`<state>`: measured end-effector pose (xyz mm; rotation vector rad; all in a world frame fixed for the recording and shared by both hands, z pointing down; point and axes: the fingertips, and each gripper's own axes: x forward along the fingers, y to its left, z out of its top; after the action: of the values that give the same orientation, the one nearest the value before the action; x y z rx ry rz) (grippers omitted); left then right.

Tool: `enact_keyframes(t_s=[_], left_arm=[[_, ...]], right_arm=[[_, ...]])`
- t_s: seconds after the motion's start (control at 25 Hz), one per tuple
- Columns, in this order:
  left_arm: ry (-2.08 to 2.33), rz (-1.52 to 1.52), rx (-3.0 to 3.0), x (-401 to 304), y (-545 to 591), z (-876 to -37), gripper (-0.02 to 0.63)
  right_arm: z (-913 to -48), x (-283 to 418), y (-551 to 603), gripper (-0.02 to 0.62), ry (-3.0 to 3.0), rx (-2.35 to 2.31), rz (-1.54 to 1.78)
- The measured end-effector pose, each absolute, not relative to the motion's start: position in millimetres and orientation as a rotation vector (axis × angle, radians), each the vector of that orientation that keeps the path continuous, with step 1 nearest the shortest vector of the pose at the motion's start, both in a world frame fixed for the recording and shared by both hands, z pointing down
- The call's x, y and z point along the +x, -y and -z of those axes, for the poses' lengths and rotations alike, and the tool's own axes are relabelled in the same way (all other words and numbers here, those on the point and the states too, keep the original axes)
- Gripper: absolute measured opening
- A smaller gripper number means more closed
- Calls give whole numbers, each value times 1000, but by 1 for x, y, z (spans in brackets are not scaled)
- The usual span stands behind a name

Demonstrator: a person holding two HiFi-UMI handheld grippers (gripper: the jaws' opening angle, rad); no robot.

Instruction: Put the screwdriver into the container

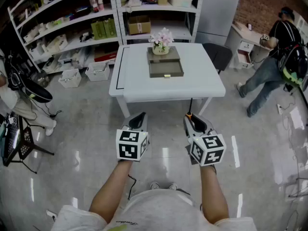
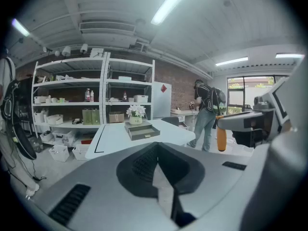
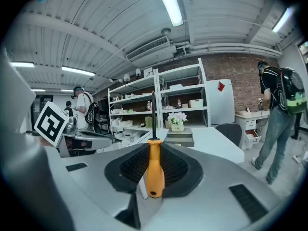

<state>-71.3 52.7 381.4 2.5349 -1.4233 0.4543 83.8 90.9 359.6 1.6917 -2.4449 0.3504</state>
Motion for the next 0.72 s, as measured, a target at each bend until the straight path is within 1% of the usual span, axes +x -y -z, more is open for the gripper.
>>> enact_keyframes(t_s=[0.72], left_arm=[[1401,-449,2508,-89,-43,-391,3]], right_arm=[[-371,71,-78,74,2431,1701,-386]])
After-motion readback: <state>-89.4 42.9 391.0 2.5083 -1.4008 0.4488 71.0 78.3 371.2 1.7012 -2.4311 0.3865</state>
